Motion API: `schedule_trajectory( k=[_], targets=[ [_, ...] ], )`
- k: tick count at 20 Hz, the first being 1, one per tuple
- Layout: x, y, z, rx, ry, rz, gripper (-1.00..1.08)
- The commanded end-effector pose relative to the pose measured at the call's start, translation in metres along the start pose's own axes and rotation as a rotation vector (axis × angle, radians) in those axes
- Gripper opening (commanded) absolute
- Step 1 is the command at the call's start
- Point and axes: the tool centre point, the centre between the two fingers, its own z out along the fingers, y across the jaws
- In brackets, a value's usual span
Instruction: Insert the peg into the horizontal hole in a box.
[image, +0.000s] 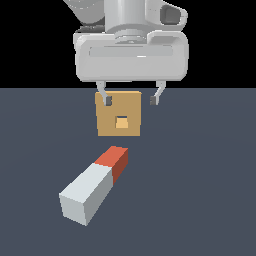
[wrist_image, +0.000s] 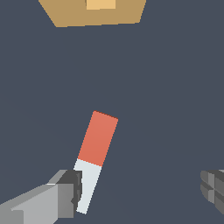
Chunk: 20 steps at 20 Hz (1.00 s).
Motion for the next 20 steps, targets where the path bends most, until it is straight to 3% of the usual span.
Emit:
schedule_trajectory(
  k=[1, 9, 20],
  targets=[
    [0.0, 0.0, 0.0, 0.0, 0.0, 0.0, 1.0],
    [-0.016, -0.01, 0.015, 0.002, 0.001, 0.054, 1.0],
    [-0.073, -0.057, 0.076, 0.008, 0.007, 0.262, 1.0]
  ],
)
